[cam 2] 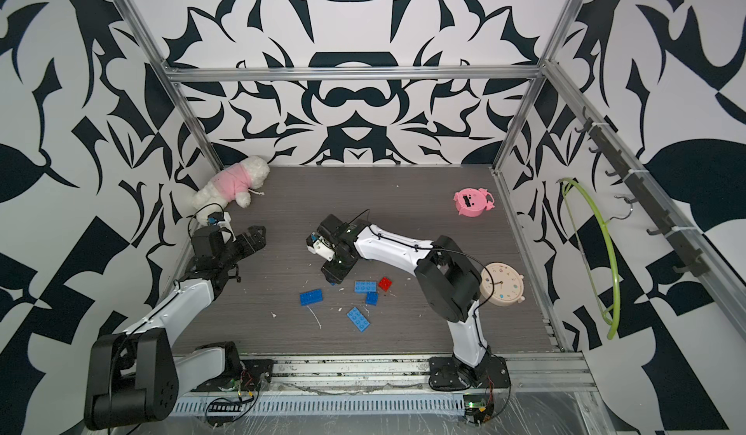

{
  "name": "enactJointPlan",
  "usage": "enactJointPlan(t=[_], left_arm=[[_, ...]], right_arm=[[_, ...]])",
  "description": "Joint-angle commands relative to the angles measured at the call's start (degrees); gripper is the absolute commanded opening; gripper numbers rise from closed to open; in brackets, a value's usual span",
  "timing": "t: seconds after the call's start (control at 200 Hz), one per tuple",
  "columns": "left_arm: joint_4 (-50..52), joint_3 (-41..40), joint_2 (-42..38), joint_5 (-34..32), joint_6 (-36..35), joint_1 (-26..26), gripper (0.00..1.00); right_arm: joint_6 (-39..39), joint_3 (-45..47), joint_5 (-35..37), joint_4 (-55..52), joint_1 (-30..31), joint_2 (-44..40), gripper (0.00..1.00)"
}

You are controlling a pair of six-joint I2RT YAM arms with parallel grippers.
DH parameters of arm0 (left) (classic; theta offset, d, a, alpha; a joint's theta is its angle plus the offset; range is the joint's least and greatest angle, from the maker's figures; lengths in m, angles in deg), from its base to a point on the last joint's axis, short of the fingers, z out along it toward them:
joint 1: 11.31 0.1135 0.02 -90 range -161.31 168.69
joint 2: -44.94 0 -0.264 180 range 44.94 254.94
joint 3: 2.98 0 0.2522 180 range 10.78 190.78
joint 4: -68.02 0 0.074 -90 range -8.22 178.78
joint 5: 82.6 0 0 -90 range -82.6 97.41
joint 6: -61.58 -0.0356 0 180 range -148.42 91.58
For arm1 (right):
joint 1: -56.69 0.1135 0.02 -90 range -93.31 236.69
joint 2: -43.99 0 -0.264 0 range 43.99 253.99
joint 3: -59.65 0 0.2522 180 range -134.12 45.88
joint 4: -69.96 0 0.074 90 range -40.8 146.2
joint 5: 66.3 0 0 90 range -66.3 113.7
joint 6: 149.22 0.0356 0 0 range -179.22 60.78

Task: Assemble a heart with lego
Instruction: Pick up the lego brick from the center of the board.

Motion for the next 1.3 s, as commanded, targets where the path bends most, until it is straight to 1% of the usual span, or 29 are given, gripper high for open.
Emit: enactJointPlan(t=[0.0, 0.155, 0.39, 0.465, 0.565, 0.69, 0.8, 0.875, 0.99, 1.12, 1.3], left_arm=[[-0.2, 1.0, -0.2, 0.2, 0.0, 0.1, 0.99], [-0.1, 1.1, 0.0, 0.3, 0.0, 0.1, 0.99], [0.0, 1.2, 0.0, 0.3, -0.1, 0.1, 0.99], [0.0, 1.1, 0.0, 0.3, -0.1, 0.1, 0.99], [0.0, 1.2, 0.1, 0.3, -0.1, 0.1, 0.99], [0.0, 1.3, 0.2, 0.4, -0.1, 0.1, 0.99], [-0.3, 1.3, 0.3, 0.4, -0.1, 0.1, 0.99], [-0.3, 1.3, 0.3, 0.5, -0.1, 0.1, 0.99], [-0.4, 1.1, 0.2, 0.4, -0.1, 0.1, 0.99], [-0.6, 0.9, 0.0, 0.3, -0.1, 0.1, 0.99], [-0.7, 0.8, -0.3, 0.2, -0.1, 0.1, 0.99]], right_arm=[[0.9, -3.4, 0.7, -0.8, -0.3, 0.9, 0.52], [0.8, -4.9, 2.7, -1.6, 0.2, 2.7, 0.52], [1.1, -5.5, 2.0, -1.4, 0.6, 3.3, 0.52], [1.0, -3.7, 1.6, -0.6, 0.6, 0.8, 0.52], [0.5, 0.1, 3.2, -0.2, 0.5, -4.2, 0.53], [-2.1, 6.1, 4.5, -1.4, -0.1, -10.1, 0.54], [-4.2, 11.2, 1.7, -2.5, -2.5, -14.1, 0.55], [-6.2, 13.5, 1.6, -3.6, -3.3, -15.5, 0.55], [-9.2, 14.6, 1.9, -6.9, -4.0, -14.7, 0.56], [-9.8, 14.3, 3.8, -7.5, -4.5, -13.2, 0.56], [-10.7, 13.6, 2.5, -8.0, -5.6, -11.8, 0.56]])
